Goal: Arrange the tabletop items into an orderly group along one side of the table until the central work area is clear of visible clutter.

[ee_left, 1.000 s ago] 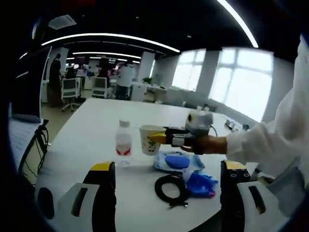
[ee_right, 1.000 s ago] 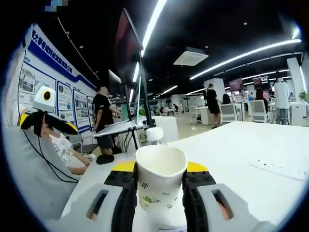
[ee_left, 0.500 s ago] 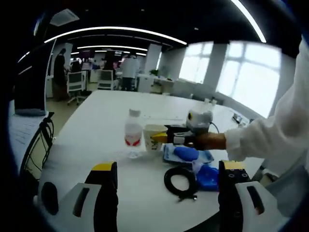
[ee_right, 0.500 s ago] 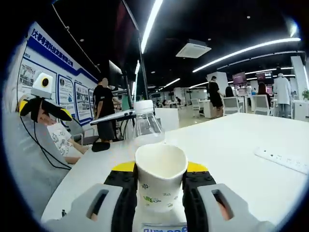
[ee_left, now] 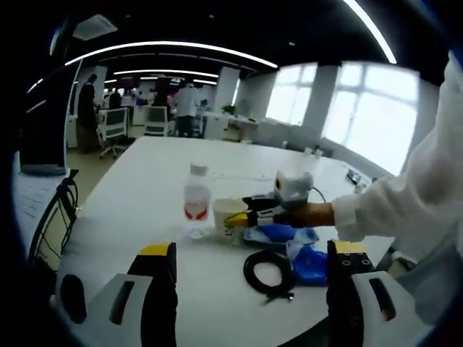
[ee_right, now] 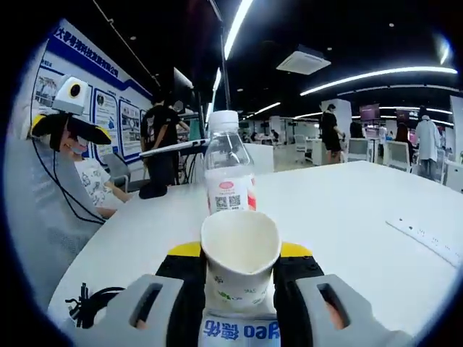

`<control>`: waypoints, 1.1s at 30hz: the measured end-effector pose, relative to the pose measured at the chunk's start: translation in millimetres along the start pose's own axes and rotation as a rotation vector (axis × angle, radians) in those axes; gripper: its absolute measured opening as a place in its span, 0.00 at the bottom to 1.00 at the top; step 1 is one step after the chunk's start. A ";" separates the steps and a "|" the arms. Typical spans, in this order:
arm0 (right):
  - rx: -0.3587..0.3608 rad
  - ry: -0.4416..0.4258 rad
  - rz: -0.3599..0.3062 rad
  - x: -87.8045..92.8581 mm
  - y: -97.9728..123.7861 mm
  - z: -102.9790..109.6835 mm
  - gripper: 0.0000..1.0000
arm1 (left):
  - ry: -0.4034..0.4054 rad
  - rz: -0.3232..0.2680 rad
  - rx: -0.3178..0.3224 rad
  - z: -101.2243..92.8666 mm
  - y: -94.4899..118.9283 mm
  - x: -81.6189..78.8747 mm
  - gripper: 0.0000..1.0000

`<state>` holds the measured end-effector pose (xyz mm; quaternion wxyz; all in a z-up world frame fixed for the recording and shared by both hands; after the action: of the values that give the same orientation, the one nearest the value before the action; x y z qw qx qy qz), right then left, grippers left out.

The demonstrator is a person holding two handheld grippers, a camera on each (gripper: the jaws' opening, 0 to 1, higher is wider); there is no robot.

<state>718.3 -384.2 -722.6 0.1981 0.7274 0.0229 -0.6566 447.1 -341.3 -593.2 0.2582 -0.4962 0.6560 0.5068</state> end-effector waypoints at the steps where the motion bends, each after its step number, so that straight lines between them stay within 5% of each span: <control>1: 0.010 0.013 0.013 0.3 0.4 0.6 0.33 | -0.001 0.011 0.000 0.5 -0.5 1.2 0.82; 22: 0.063 -0.008 0.059 1.6 0.5 -6.5 0.39 | 0.066 -0.004 0.007 1.1 -1.8 2.0 0.80; 28: 0.133 -0.034 0.028 -8.6 6.5 -7.8 0.61 | 0.073 -0.008 0.011 0.9 -2.6 2.3 0.80; 33: 0.151 -0.053 -0.007 -26.4 19.7 -1.5 0.69 | 0.093 0.014 0.003 2.3 -4.7 5.3 0.81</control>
<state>721.8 -395.9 -691.9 0.1410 0.7225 -0.0294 -0.6762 449.1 -341.3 -600.4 0.2246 -0.5140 0.6715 0.4842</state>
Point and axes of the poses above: the point that each gripper's makers call its tool centre point, and the gripper's own axes: y roughly backward along the fingers, z roughly to its left, x roughly out of its underside, the point moved 9 cm from there along y, roughly backward along the fingers, and after that the axes turned 7 degrees about y, right-handed, at the moved point
